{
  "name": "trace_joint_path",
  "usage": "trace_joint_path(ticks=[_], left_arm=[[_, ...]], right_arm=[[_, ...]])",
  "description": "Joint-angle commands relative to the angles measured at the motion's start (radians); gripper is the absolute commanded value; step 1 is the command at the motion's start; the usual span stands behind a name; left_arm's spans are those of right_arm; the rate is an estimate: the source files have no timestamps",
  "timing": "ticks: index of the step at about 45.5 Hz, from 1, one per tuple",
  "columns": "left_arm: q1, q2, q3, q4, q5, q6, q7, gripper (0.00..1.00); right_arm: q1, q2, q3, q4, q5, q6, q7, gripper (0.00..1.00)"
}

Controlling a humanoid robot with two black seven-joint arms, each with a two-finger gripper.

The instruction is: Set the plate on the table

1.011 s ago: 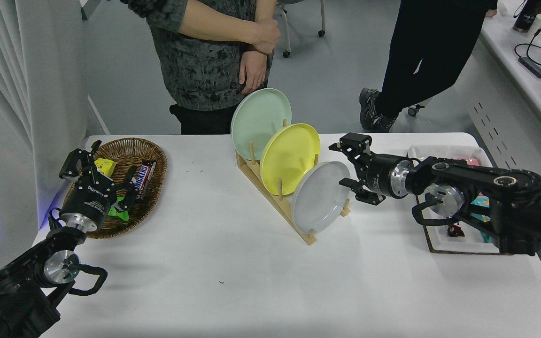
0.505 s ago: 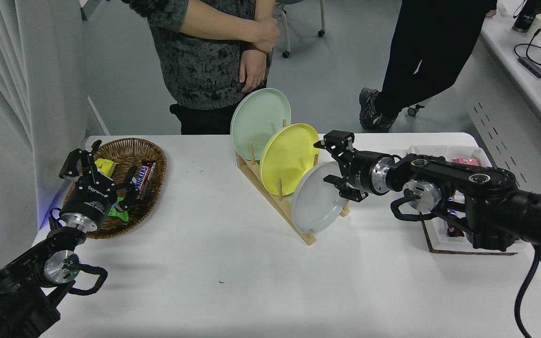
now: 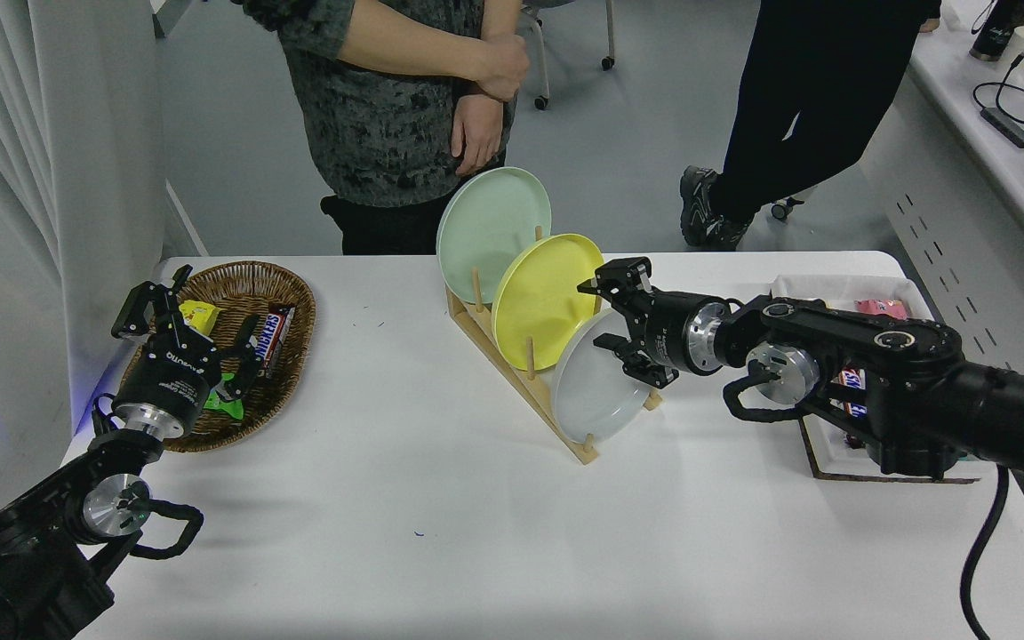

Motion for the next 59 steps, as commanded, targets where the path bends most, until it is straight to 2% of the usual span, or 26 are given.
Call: trace_joint_path(ticks=[1, 17, 28, 31, 40, 42, 54, 59], left_arm=[[0.0, -0.001, 0.0, 0.0, 0.0, 0.0, 0.0, 0.98], [0.0, 0.001, 0.0, 0.0, 0.0, 0.0, -0.001, 0.98], [0.0, 0.001, 0.0, 0.0, 0.0, 0.0, 0.0, 0.98], [0.0, -0.001, 0.0, 0.0, 0.0, 0.0, -0.001, 0.98], [0.0, 0.001, 0.0, 0.0, 0.0, 0.0, 0.0, 0.98], [0.0, 0.001, 0.0, 0.0, 0.0, 0.0, 0.0, 0.98], [0.0, 0.001, 0.0, 0.0, 0.0, 0.0, 0.0, 0.98], [0.0, -0.001, 0.0, 0.0, 0.0, 0.0, 0.0, 0.98]], right_arm=[[0.005, -0.001, 0.001, 0.004, 0.004, -0.004, -0.023, 0.62], [0.013, -0.004, 0.003, 0.027, 0.007, -0.006, -0.043, 0.52], [0.019, -0.008, 0.001, 0.029, 0.051, -0.006, -0.047, 0.41], [0.019, -0.008, 0.003, 0.03, 0.051, -0.006, -0.057, 0.36], [0.021, -0.019, 0.004, 0.042, 0.055, -0.006, -0.058, 0.35], [0.021, -0.024, 0.004, 0.049, 0.055, -0.006, -0.061, 0.3], [0.028, -0.05, 0.004, 0.073, 0.065, -0.006, -0.067, 0.21], [0.033, -0.053, 0.001, 0.073, 0.081, -0.006, -0.067, 0.2]])
